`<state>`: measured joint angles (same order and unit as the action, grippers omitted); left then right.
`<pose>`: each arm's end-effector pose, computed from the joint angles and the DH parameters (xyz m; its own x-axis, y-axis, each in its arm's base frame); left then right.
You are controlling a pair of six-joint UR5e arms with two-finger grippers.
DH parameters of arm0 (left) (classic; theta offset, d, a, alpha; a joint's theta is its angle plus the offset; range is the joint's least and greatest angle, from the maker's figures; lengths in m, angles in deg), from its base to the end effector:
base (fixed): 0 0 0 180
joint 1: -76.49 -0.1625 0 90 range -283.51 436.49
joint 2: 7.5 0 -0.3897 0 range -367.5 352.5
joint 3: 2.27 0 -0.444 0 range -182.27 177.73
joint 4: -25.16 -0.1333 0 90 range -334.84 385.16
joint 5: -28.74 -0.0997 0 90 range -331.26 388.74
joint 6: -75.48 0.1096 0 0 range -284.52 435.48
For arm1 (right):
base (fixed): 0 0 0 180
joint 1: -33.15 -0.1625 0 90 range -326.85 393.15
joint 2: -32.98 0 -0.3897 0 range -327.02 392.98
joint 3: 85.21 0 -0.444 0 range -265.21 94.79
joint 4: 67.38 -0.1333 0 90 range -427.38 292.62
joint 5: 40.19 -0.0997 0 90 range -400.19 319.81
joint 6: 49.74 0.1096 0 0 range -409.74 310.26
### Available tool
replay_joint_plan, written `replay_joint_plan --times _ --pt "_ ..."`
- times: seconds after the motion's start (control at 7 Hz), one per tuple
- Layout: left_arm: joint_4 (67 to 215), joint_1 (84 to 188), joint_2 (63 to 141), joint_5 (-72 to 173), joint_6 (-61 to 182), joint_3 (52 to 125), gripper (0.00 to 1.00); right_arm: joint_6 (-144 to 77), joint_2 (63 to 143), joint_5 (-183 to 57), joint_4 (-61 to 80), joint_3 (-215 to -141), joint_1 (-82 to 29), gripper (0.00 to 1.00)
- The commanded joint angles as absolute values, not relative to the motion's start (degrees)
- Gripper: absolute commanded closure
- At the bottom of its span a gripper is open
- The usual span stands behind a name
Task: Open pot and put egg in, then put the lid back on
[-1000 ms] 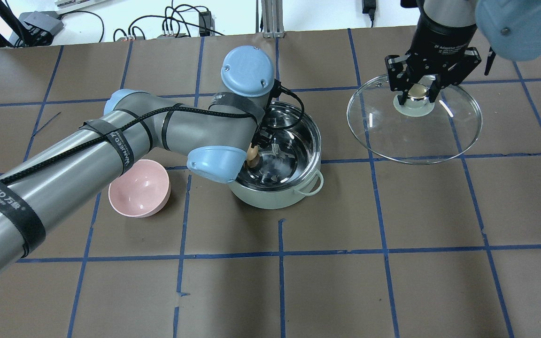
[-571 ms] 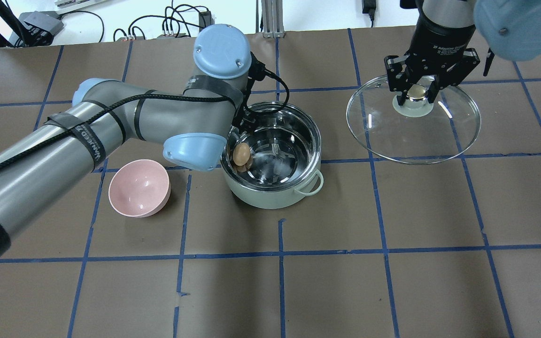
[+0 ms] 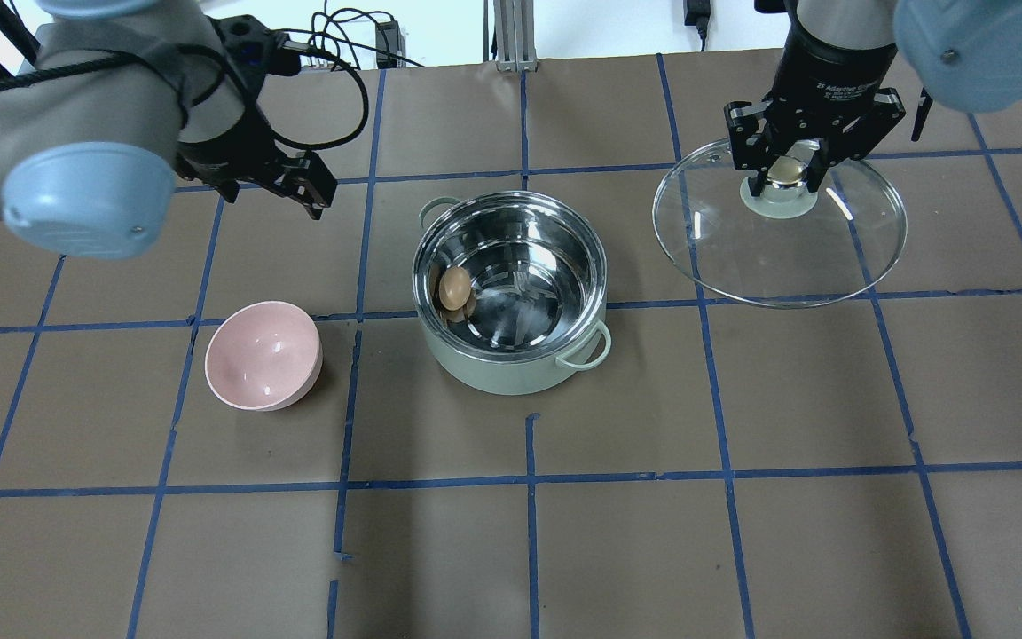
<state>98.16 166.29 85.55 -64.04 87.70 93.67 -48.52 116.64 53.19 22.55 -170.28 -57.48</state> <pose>-0.1260 -0.5737 0.3878 -0.9769 0.1996 -0.0764 0.2080 0.9700 -0.1260 0.1332 -0.5823 0.4269 -0.9982 0.0088 0.0595 0.0103 0.9996 0.0246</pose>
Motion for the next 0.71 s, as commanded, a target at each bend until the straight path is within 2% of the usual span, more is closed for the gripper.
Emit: replay_joint_plan --times 0.0,0.29,0.57 --pt "110.01 164.38 80.32 -61.88 87.44 90.12 0.00 -44.41 115.44 52.27 26.46 -169.94 -60.95 0.87" --pt "115.40 164.38 78.90 -62.05 85.86 89.41 0.00 -34.00 111.75 51.31 34.80 -169.15 -70.34 0.87" --pt "117.78 163.68 78.46 -62.32 83.59 89.32 0.00 -27.02 109.37 51.13 37.02 -168.35 -75.21 0.87"
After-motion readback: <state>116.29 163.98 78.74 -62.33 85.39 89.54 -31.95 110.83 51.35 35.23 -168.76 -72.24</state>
